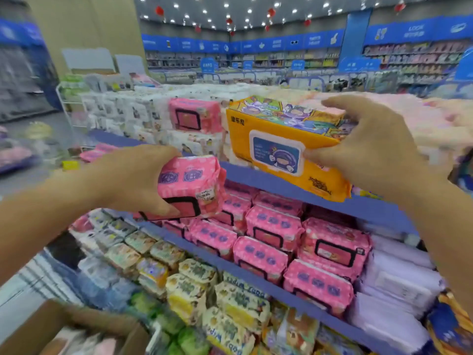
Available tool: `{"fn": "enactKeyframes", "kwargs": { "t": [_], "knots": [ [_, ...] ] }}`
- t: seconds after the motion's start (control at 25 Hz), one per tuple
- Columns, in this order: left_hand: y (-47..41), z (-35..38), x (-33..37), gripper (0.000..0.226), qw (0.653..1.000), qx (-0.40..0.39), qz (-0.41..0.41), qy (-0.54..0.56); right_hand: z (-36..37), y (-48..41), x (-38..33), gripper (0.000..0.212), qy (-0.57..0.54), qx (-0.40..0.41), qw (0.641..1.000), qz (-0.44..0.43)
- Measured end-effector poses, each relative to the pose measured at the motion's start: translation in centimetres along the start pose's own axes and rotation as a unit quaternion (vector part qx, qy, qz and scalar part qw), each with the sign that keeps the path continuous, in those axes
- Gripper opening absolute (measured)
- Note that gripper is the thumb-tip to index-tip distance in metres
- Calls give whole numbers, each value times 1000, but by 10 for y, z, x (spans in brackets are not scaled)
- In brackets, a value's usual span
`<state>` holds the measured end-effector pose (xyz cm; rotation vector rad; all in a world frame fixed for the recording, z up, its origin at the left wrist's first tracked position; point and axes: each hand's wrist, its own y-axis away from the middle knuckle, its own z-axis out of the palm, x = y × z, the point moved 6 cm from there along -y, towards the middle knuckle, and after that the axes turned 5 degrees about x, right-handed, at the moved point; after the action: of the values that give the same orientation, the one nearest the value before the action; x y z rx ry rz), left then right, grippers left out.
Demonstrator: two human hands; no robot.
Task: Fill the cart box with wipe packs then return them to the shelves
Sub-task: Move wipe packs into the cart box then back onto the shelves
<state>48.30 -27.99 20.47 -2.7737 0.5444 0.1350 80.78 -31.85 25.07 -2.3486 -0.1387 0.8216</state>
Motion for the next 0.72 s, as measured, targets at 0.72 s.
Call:
{"fn": "enactKeyframes", "kwargs": {
  "t": [0.72],
  "knots": [
    [411,361,-350,95,789,-194,-548,200,566,270,-240,54,-82,-370,922,74]
  ]
}}
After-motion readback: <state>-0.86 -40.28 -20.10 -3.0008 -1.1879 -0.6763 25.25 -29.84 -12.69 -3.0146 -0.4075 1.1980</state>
